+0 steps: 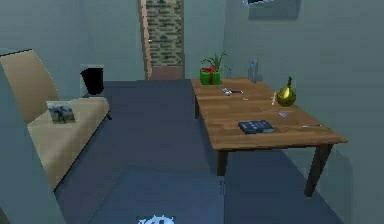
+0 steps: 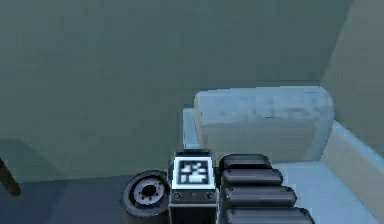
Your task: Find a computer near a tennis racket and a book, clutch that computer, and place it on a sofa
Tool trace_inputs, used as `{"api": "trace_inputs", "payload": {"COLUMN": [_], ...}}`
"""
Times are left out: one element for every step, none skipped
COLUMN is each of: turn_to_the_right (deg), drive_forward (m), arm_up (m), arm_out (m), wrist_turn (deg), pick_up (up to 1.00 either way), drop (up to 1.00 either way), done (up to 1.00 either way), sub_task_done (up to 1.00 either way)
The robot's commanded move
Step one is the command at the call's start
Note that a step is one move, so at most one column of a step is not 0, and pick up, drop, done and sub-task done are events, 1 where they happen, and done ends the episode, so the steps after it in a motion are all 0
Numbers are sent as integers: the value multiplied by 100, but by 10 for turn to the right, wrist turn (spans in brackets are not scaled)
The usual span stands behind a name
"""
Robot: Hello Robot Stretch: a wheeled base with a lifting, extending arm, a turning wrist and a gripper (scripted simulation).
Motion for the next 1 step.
{"api": "trace_inputs", "payload": {"turn_to_the_right": [-30], "drive_forward": [0], "arm_up": [0], "arm_out": [0], "wrist_turn": [0], "pick_up": [0], "drop": [0], "done": [0], "sub_task_done": [0]}}
